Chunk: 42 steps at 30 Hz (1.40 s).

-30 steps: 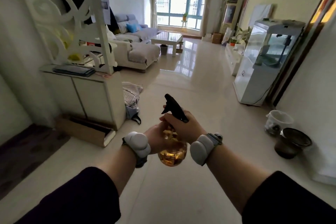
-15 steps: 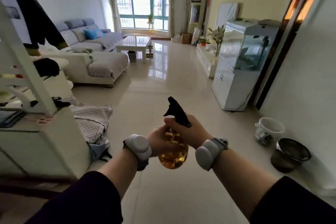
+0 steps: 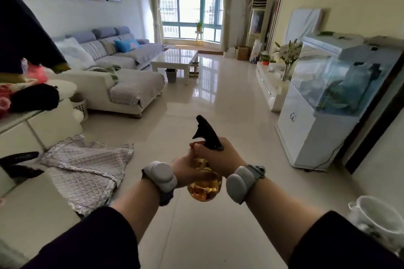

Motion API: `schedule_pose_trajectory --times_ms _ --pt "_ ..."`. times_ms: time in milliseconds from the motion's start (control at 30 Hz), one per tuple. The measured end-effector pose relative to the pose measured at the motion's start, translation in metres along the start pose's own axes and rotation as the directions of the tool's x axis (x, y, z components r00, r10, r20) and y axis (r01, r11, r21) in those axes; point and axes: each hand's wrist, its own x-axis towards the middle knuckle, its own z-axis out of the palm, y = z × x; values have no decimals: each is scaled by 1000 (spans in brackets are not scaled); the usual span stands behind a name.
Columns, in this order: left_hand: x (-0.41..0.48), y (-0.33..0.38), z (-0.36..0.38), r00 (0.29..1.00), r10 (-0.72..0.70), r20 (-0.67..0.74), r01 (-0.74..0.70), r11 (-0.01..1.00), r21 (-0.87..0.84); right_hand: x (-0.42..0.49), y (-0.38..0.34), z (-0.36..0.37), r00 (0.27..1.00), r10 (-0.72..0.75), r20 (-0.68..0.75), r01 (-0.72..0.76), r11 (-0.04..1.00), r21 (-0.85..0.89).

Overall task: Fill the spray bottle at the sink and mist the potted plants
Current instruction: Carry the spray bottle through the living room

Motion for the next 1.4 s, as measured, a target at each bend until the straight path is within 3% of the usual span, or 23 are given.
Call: schedule_pose_trajectory --times_ms 167,267,667,1000,1233,1400 --pt "146 -38 -41 997 -71 -27 70 997 -38 147 29 -13 998 -22 -54 19 998 -62" --pt "228 -52 -57 999 -20 -50 18 999 -40 224 46 -27 995 -19 -101 16 999 -29" --pt "576 -36 -84 982 134 136 -125 990 -72 519 132 -153 960 71 -271 -57 997 60" --pt "846 -29 -106 991 84 108 -83 996 -15 769 200 -257 979 28 -202 -20 999 46" --pt "1005 -59 -147 995 44 84 -42 999 -21 937 238 -277 986 1 -164 9 998 57" --pt "1168 -85 -182 991 44 125 -38 998 -50 1092 275 -305 981 38 -189 -26 997 68"
